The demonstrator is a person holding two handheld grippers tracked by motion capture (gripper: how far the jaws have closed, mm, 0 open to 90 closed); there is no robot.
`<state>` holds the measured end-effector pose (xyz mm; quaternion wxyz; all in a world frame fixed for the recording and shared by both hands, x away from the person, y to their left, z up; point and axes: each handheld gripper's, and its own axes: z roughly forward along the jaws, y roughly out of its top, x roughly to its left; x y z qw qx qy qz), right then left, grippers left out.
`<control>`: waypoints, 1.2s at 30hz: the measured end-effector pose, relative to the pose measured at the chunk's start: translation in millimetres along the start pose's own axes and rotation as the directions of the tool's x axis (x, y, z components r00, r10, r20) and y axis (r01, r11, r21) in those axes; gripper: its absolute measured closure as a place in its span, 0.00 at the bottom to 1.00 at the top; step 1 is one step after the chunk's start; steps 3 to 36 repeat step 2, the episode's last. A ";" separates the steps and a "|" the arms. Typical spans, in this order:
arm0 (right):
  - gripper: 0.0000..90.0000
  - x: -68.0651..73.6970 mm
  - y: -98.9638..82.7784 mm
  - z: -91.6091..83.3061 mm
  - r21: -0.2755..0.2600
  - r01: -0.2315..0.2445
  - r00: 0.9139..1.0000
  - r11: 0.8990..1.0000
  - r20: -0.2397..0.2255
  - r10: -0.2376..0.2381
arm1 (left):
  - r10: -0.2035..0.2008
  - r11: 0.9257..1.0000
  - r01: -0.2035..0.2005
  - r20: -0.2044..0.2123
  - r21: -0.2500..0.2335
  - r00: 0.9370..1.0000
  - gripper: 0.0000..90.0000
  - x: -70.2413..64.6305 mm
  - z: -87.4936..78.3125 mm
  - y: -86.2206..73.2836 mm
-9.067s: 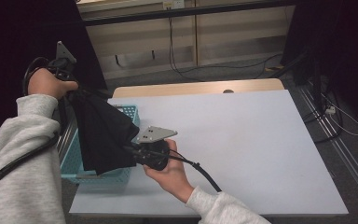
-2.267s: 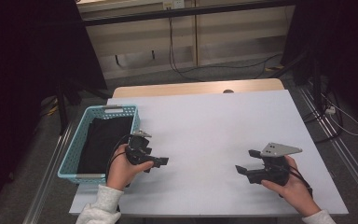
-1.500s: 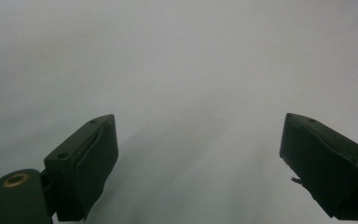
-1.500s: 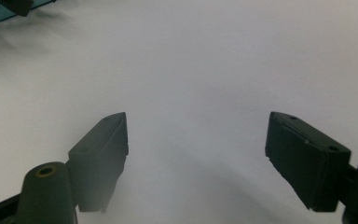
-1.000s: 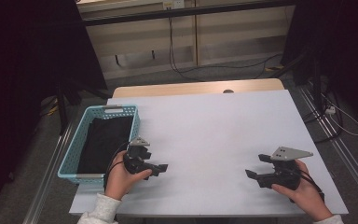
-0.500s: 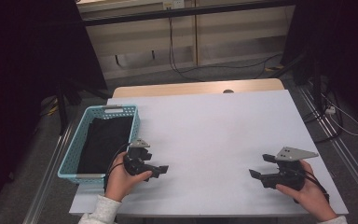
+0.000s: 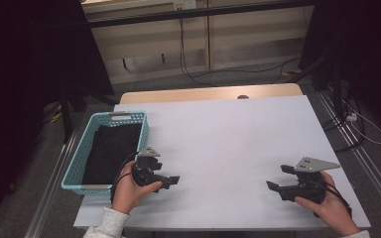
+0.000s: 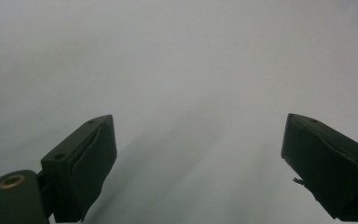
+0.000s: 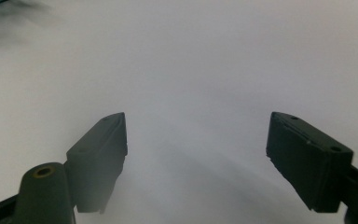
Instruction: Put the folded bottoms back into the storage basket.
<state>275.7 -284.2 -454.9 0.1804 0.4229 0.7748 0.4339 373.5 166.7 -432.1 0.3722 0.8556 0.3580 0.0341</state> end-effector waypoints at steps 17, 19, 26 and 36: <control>0.22 -0.2 -0.2 -0.6 0.000 -0.001 1.000 1.000 0.002 0.001 | 0.001 1.000 -0.001 0.004 -0.001 1.000 0.11 -0.4 0.2 0.3; 0.22 -0.2 -0.2 -0.6 0.000 -0.001 1.000 1.000 0.002 0.001 | 0.001 1.000 -0.001 0.004 -0.001 1.000 0.11 -0.4 0.2 0.3; 0.22 -0.2 -0.2 -0.6 0.000 -0.001 1.000 1.000 0.002 0.001 | 0.001 1.000 -0.001 0.004 -0.001 1.000 0.11 -0.4 0.2 0.3; 0.22 -0.2 -0.2 -0.6 0.000 -0.001 1.000 1.000 0.002 0.001 | 0.001 1.000 -0.001 0.004 -0.001 1.000 0.11 -0.4 0.2 0.3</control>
